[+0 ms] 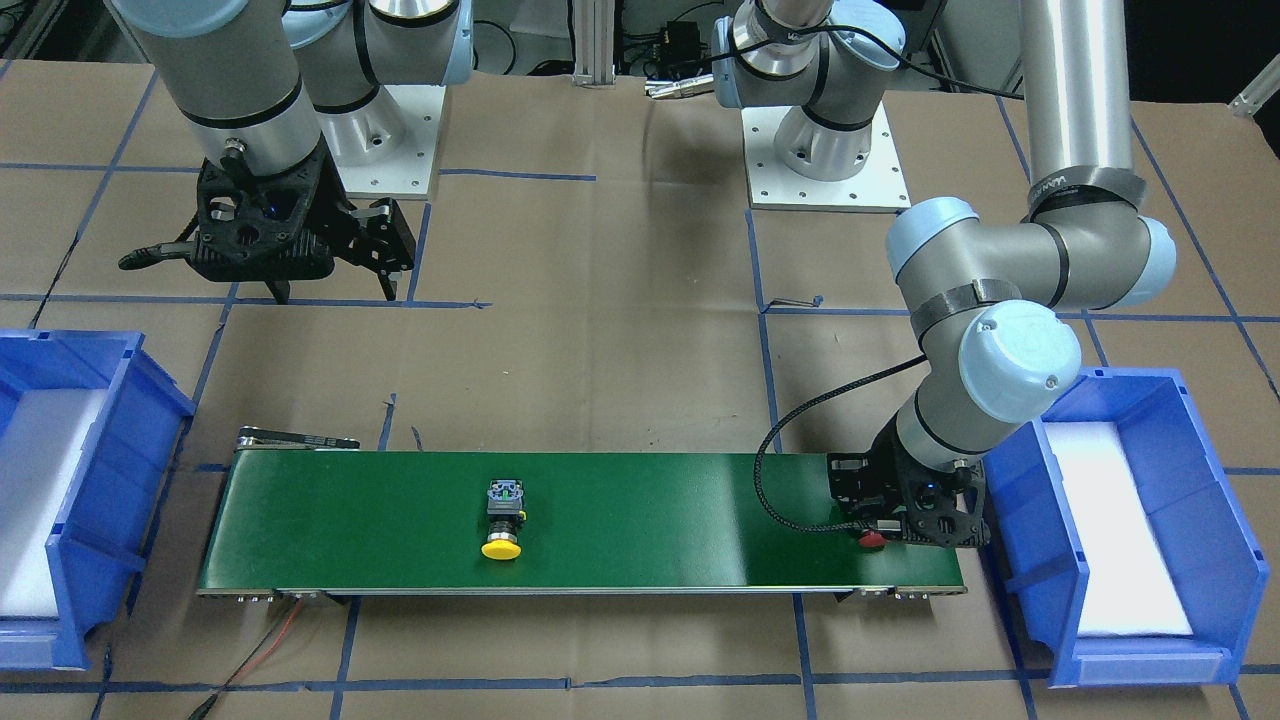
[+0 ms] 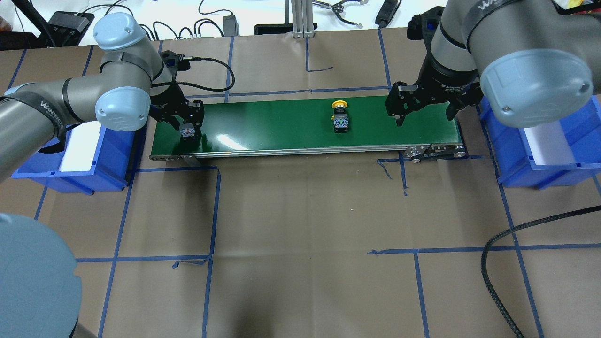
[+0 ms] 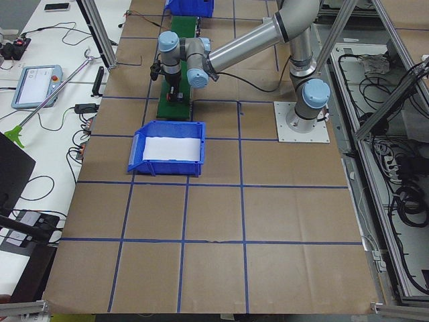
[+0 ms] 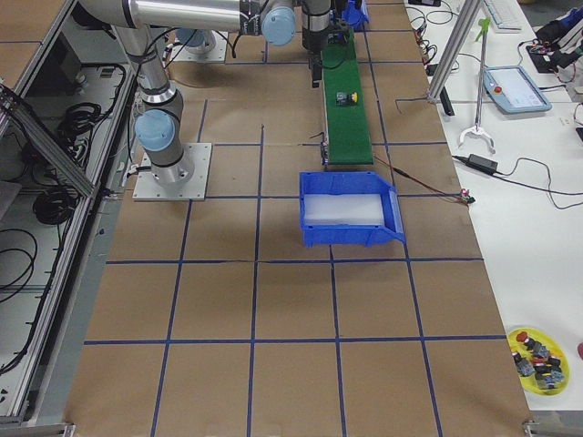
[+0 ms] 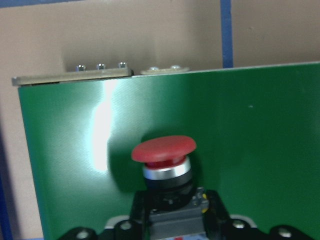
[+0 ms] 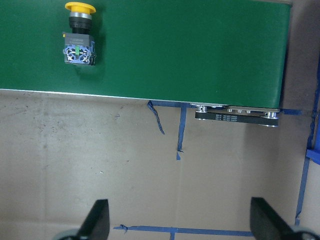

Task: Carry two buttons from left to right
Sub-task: 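Carry the red button onto the conveyor start and release it, then raise the left gripper while the right gripper grasps the yellow button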

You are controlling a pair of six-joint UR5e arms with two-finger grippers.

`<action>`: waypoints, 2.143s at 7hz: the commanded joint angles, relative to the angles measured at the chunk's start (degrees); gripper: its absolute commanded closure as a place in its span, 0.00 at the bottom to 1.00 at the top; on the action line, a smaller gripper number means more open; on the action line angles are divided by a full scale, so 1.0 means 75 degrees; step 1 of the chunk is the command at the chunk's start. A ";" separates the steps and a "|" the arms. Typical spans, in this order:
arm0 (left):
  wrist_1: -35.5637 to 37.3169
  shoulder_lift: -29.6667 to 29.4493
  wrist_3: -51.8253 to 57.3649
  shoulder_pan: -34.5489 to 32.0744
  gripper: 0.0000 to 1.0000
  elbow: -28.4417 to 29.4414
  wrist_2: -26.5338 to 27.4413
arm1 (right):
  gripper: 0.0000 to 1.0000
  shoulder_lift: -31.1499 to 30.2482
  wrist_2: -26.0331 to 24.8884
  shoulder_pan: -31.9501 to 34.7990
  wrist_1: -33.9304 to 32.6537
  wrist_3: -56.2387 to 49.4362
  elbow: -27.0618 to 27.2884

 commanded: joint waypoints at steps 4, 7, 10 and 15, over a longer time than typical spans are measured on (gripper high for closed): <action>-0.2879 0.0838 -0.0007 0.0000 0.00 0.1810 0.0036 | 0.00 0.0690 0.0280 0.0013 -0.1580 0.0012 -0.0018; -0.3893 0.2298 -0.0101 -0.0047 0.00 0.1350 0.0037 | 0.00 0.2000 0.0270 -0.0010 -0.3607 0.0023 -0.0006; -0.3941 0.3382 -0.0124 -0.0047 0.00 0.0362 0.0048 | 0.00 0.2825 0.0293 0.0013 -0.4423 0.0023 -0.0136; -0.3941 0.3324 -0.0511 -0.0164 0.00 0.0326 0.0013 | 0.05 0.3494 0.0270 0.0013 -0.4799 0.0023 0.0087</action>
